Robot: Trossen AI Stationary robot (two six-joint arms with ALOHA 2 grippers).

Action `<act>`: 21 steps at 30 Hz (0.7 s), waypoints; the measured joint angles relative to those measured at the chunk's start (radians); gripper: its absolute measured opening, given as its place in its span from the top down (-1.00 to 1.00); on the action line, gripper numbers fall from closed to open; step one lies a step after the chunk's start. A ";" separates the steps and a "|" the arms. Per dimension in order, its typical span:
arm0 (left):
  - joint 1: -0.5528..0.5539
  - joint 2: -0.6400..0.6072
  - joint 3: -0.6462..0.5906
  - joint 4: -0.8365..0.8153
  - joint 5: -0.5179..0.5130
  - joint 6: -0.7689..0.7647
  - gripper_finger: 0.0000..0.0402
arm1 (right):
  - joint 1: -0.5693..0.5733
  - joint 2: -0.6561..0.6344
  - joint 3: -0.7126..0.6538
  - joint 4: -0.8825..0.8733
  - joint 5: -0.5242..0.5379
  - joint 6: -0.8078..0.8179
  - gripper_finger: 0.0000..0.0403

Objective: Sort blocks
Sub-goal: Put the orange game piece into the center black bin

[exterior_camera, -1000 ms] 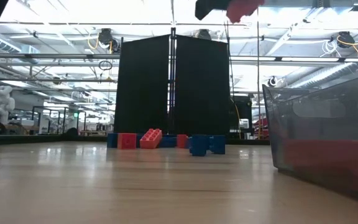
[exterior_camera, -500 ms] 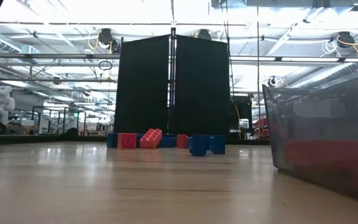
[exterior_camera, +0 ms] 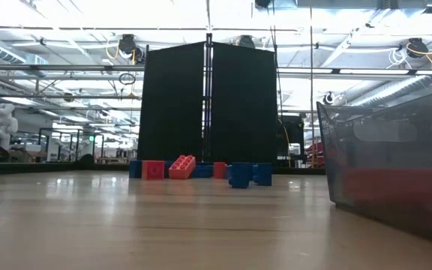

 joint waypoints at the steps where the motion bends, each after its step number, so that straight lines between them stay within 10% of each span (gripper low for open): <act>1: 0.000 -0.002 -0.020 0.033 0.004 -0.001 0.41 | 0.000 0.000 0.000 0.001 0.001 -0.003 -0.51; 21: -0.018 0.153 -0.111 0.130 0.316 -0.288 0.41 | 0.000 0.000 0.000 0.004 0.001 -0.048 -0.51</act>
